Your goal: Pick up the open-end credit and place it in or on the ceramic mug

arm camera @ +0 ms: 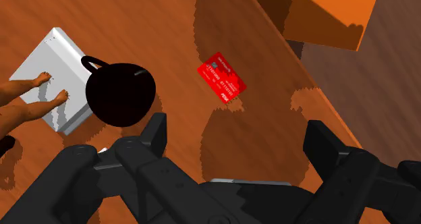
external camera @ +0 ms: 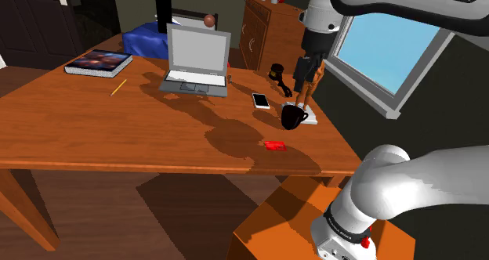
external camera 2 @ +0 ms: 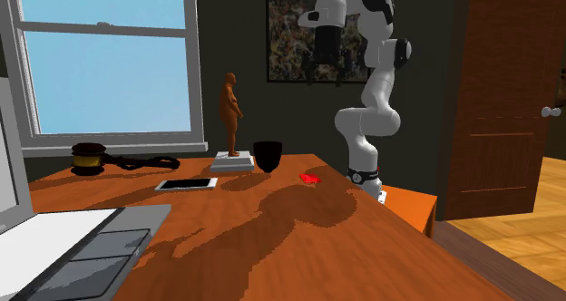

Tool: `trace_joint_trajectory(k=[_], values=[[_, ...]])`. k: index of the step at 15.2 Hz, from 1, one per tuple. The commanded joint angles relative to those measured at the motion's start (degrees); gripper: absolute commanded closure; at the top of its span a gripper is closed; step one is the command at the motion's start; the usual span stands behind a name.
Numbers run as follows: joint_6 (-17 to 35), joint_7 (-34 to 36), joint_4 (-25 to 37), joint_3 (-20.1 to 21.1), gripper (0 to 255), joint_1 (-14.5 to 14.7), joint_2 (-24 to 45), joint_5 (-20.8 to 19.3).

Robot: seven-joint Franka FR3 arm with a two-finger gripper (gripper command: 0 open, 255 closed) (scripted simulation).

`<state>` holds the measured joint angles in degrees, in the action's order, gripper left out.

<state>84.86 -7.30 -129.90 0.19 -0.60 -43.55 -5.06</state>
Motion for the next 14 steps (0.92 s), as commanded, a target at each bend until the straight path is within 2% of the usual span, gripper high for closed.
trace_joint_trajectory(k=[1, 8, 14], values=[[0.0, 0.0, 0.0, 0.0, 0, 0.0, 0.0, 0.0], [20.0, -16.9, -22.4, -11.4, 0, 3.8, -13.7, -0.5], [37.4, -34.2, -36.3, -25.6, 0, 6.4, -17.7, -2.6]])
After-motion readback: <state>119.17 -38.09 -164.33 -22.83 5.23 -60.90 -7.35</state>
